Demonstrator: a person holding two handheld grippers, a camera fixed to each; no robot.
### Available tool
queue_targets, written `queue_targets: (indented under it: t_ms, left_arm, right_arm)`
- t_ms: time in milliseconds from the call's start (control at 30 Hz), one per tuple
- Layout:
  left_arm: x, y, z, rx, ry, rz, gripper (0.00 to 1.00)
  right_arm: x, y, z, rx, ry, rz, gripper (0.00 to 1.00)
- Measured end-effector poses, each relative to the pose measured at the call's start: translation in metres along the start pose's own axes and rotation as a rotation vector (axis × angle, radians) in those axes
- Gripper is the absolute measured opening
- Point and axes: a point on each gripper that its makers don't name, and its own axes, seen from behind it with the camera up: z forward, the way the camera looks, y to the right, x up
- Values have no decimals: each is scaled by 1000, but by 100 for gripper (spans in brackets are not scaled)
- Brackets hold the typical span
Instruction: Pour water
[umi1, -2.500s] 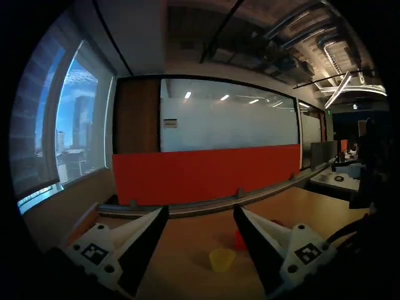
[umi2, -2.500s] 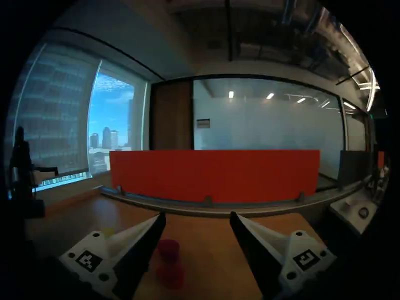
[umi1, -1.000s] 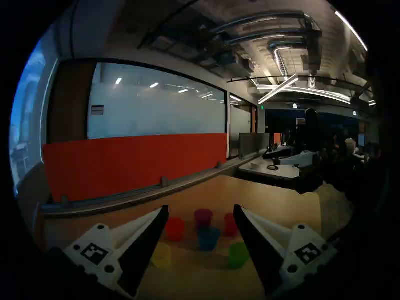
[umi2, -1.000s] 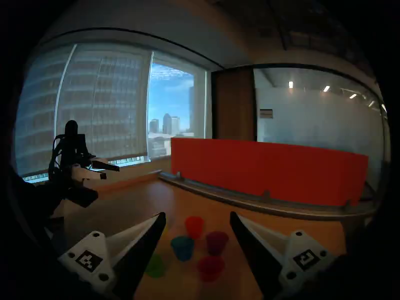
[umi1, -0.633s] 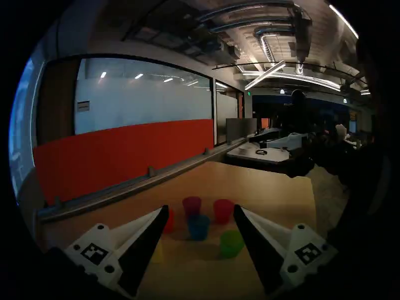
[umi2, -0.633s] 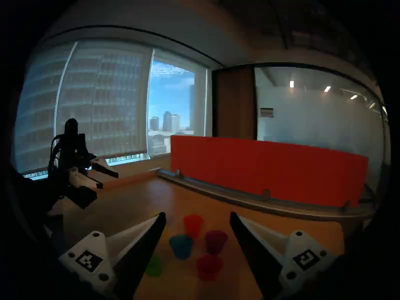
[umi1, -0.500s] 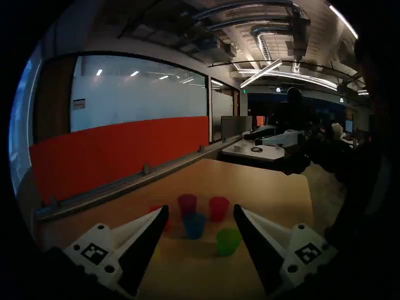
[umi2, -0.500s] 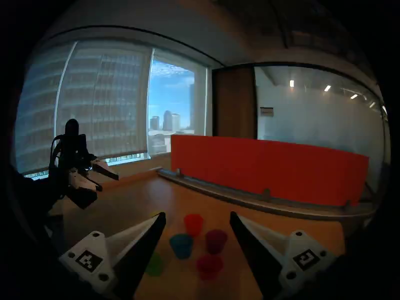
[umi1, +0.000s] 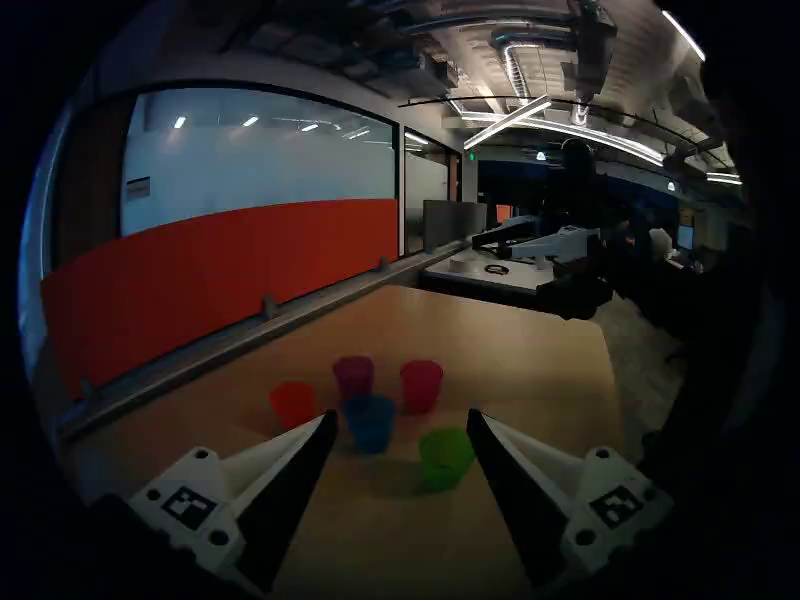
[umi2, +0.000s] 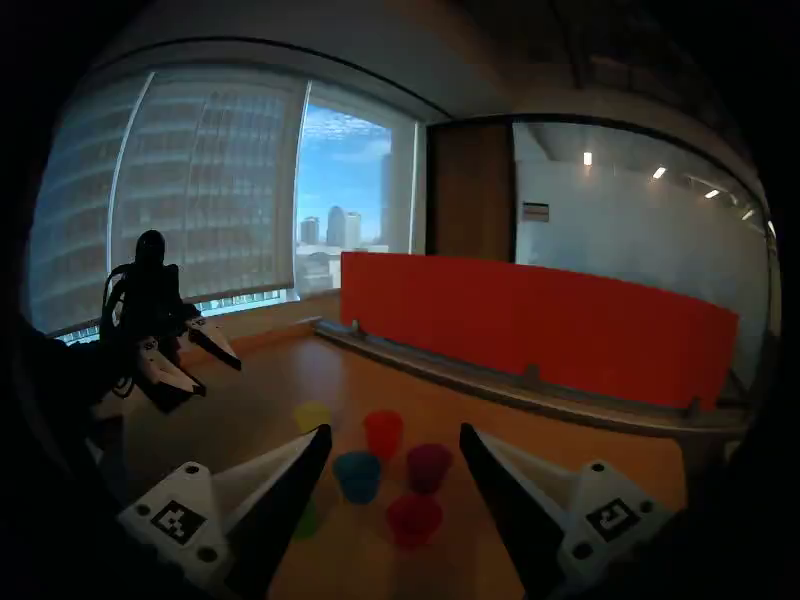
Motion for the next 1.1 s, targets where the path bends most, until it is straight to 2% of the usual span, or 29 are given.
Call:
queue_targets:
  t_ms: [467,767,1100]
  left_arm:
    - [-36,6,25,-36,-76,11,96]
    - [-59,19,38,-86,-128,23,96]
    - [-89,25,57,-112,-198,32,96]
  right_arm:
    - [-28,6,9,7,-78,-7,99]
    - [-33,8,15,5,-91,-10,100]
    - [-38,12,21,6,-98,-7,99]
